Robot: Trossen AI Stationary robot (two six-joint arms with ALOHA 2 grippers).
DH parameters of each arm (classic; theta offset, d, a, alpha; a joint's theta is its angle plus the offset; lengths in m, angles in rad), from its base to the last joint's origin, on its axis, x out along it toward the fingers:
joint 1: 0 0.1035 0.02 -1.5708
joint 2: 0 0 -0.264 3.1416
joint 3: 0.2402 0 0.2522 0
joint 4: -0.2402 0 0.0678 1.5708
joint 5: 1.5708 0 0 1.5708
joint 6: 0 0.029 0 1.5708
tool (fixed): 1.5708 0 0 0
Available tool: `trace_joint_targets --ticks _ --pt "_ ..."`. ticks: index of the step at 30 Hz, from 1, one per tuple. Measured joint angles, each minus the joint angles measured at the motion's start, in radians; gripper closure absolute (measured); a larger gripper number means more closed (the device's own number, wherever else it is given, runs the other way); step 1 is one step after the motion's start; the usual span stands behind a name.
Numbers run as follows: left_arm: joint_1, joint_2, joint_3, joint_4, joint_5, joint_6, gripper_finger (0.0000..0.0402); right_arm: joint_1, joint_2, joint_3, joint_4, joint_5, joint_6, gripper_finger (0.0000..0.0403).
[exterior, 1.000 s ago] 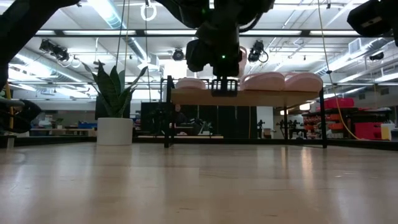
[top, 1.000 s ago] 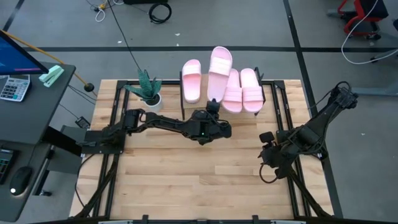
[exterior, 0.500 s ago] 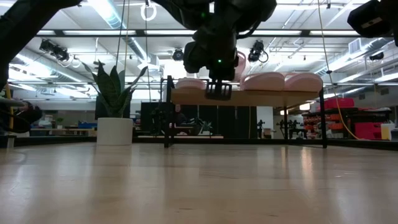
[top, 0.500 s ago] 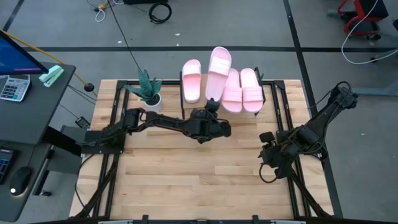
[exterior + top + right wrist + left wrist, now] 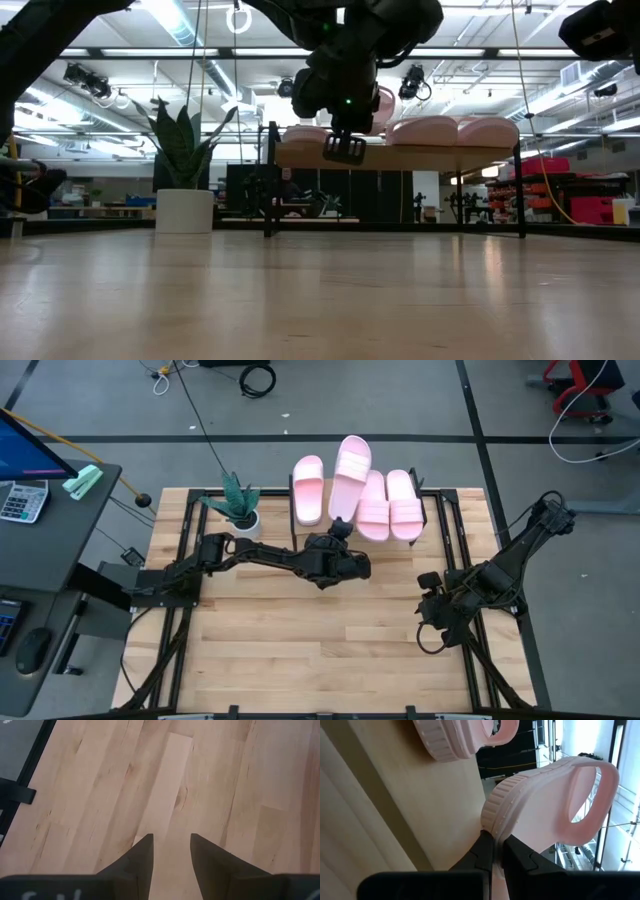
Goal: Pick and place slides into the shelf
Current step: Put the pink slipper on the shelf
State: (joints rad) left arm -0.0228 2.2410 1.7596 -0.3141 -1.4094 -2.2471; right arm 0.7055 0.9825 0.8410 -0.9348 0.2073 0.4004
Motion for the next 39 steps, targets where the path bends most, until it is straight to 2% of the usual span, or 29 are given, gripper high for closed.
trace_joint_targets --ticks 5,10,13,22,39 --pt "0.001 0.000 0.000 0.000 -0.003 0.004 0.0376 0.000 0.000 0.000 0.000 0.000 0.000 0.0268" --pt "0.001 0.000 0.000 0.001 -0.009 0.006 0.0335 0.000 0.000 0.000 0.000 0.000 0.000 0.0268" --pt "0.001 0.000 0.000 0.001 -0.023 0.007 0.0324 0.000 0.000 0.000 0.000 0.000 0.000 0.0268" --pt "0.001 0.000 0.000 0.001 -0.038 0.043 0.0333 0.000 0.000 0.000 0.000 0.000 0.000 0.0268" --pt "-0.011 0.000 -0.001 0.006 -0.076 0.087 0.0322 0.000 0.000 0.000 0.001 0.000 0.000 0.0268"
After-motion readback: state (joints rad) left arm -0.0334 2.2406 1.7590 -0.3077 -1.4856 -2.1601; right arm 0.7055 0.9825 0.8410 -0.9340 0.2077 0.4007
